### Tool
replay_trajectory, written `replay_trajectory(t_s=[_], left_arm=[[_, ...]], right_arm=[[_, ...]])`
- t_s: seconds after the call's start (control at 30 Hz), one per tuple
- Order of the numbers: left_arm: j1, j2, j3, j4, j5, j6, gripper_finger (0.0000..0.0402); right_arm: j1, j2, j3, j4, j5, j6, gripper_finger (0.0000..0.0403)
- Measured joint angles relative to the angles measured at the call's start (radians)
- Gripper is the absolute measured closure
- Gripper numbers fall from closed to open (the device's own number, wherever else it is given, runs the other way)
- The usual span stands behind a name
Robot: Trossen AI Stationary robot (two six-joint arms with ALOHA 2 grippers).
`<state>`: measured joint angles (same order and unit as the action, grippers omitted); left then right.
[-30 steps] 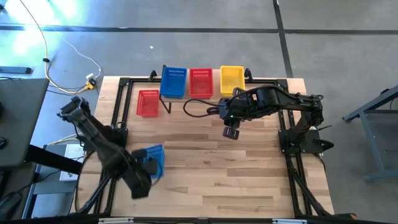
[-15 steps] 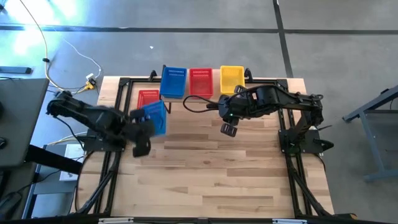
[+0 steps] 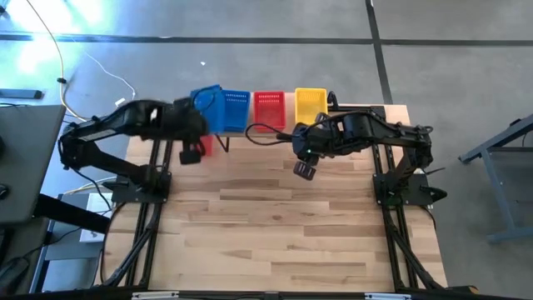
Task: Stack baskets on shelf by color
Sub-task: Stack the blue basket into the other blue baskets on the shelf
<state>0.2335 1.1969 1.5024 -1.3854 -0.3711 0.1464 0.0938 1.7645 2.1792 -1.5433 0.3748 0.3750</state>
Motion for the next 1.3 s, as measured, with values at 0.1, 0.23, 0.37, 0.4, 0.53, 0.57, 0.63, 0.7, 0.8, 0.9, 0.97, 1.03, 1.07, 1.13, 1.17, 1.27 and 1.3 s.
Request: replay_trajectory(t_s=[0.1, 0.23, 0.37, 0.4, 0.53, 0.57, 0.63, 0.7, 0.8, 0.9, 0.97, 1.03, 1.07, 1.13, 1.17, 1.27, 1.3], left_arm=[[0.093, 0.028, 0.012, 0.042, 0.015, 0.121, 0.0401], [0.188, 0.081, 0.014, 0.122, 0.078, 0.246, 0.0401], [0.237, 0.141, 0.014, 0.186, 0.112, 0.318, 0.0401], [0.247, 0.156, 0.014, 0.186, 0.118, 0.331, 0.0401], [0.260, 0.209, 0.036, 0.177, 0.161, 0.348, 0.0401], [0.260, 0.222, 0.045, 0.175, 0.168, 0.354, 0.0401], [0.260, 0.240, 0.064, 0.174, 0.170, 0.370, 0.0401], [0.259, 0.256, 0.087, 0.161, 0.169, 0.373, 0.0401], [0.260, 0.286, 0.107, 0.117, 0.159, 0.361, 0.0401], [0.265, 0.295, 0.112, 0.099, 0.152, 0.360, 0.0401], [0.271, 0.299, 0.112, 0.102, 0.168, 0.360, 0.0401], [0.277, 0.299, 0.112, 0.103, 0.170, 0.360, 0.0401], [0.279, 0.299, 0.112, 0.103, 0.169, 0.360, 0.0401], [0.285, 0.299, 0.112, 0.103, 0.170, 0.362, 0.0401], [0.287, 0.299, 0.112, 0.102, 0.175, 0.362, 0.0401], [0.295, 0.299, 0.112, 0.102, 0.185, 0.362, 0.0401], [0.296, 0.299, 0.112, 0.102, 0.185, 0.362, 0.0400]], right_arm=[[-0.016, 0.000, 0.000, 0.000, 0.001, 0.040, 0.0277], [-0.036, 0.000, 0.000, 0.000, 0.002, 0.074, 0.0277], [-0.054, 0.000, 0.000, 0.000, 0.002, 0.081, 0.0277], [-0.057, 0.000, 0.000, 0.000, 0.002, 0.081, 0.0277], [-0.072, 0.000, 0.000, 0.000, 0.003, 0.100, 0.0277], [-0.075, 0.000, 0.000, 0.000, 0.003, 0.100, 0.0277], [-0.077, 0.000, -0.001, 0.000, 0.003, 0.100, 0.0277], [-0.080, 0.000, -0.001, 0.000, 0.004, 0.099, 0.0277], [-0.081, 0.000, -0.001, 0.000, 0.004, 0.100, 0.0277], [-0.081, 0.000, -0.001, 0.000, 0.004, 0.099, 0.0277], [-0.081, 0.000, -0.002, 0.000, 0.004, 0.100, 0.0277], [-0.080, 0.000, -0.002, 0.000, 0.004, 0.099, 0.0277], [-0.080, 0.000, -0.002, 0.000, 0.004, 0.099, 0.0277], [-0.080, 0.000, -0.002, 0.000, 0.004, 0.099, 0.0277], [-0.080, 0.000, -0.002, 0.000, 0.004, 0.099, 0.0277], [-0.080, 0.000, -0.002, 0.000, 0.004, 0.098, 0.0277], [-0.080, 0.000, -0.002, 0.000, 0.004, 0.098, 0.0277]])
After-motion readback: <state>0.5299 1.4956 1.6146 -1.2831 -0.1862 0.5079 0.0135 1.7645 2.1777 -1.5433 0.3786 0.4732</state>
